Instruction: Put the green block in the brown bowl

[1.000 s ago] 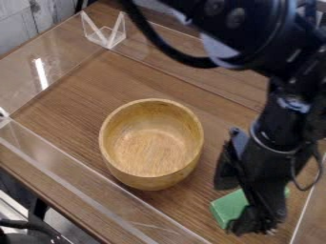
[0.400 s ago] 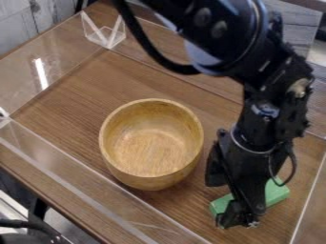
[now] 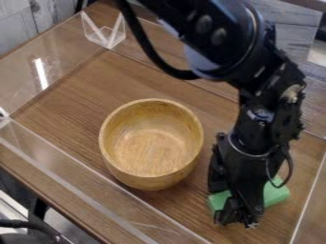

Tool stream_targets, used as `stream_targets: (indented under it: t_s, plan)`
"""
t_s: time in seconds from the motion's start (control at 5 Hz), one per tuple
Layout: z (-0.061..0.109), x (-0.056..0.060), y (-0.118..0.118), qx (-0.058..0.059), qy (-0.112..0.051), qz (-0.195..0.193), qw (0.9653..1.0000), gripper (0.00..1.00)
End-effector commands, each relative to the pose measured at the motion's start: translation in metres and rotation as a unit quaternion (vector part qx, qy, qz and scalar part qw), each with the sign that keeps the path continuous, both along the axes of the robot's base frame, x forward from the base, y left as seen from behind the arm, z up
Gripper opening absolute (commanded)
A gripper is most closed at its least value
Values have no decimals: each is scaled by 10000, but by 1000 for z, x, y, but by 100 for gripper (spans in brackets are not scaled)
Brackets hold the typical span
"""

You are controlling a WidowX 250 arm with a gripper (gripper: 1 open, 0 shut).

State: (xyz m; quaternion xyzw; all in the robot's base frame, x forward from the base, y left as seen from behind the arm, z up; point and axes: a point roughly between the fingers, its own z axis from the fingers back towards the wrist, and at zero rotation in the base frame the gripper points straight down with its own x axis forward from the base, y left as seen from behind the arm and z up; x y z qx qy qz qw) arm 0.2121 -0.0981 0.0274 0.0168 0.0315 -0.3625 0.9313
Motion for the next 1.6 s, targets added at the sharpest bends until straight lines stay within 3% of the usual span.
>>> stream_targets:
  t_s: [0.0, 0.8, 1.4]
  plan:
    - [9, 4, -2, -199, -90, 152, 9996, 0]
    - [19, -8, -4, -533, 239, 661, 9961, 0]
    - [28, -15, -5, -677, 399, 973, 9921, 0]
